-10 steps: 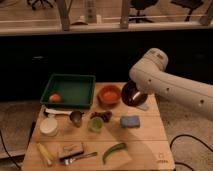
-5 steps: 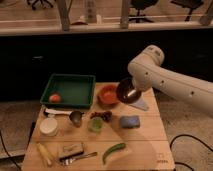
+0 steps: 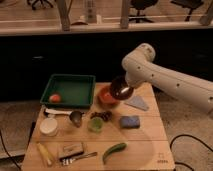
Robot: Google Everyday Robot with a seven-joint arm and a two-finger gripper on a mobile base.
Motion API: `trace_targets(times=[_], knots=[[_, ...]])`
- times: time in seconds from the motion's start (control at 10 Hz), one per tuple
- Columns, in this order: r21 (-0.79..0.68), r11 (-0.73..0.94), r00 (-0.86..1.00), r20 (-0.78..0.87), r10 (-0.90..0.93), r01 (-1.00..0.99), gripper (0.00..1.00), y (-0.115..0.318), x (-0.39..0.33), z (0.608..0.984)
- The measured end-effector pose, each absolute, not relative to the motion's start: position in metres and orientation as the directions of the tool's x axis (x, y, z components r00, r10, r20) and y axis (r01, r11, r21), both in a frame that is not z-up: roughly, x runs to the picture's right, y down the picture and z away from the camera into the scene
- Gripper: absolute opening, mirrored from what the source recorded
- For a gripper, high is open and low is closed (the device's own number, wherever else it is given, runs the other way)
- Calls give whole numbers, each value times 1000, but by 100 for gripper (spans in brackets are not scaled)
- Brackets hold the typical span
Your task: Stack bowls on top of each other
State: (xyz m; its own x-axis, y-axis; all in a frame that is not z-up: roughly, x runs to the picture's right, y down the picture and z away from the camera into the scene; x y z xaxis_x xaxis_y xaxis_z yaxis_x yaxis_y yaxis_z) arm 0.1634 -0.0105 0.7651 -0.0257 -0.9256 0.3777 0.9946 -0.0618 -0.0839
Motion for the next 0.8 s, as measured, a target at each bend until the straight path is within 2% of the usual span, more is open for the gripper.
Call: trace_targets(times=[0.8], knots=[[18, -63, -64, 452, -890, 998, 0, -7, 133, 814]])
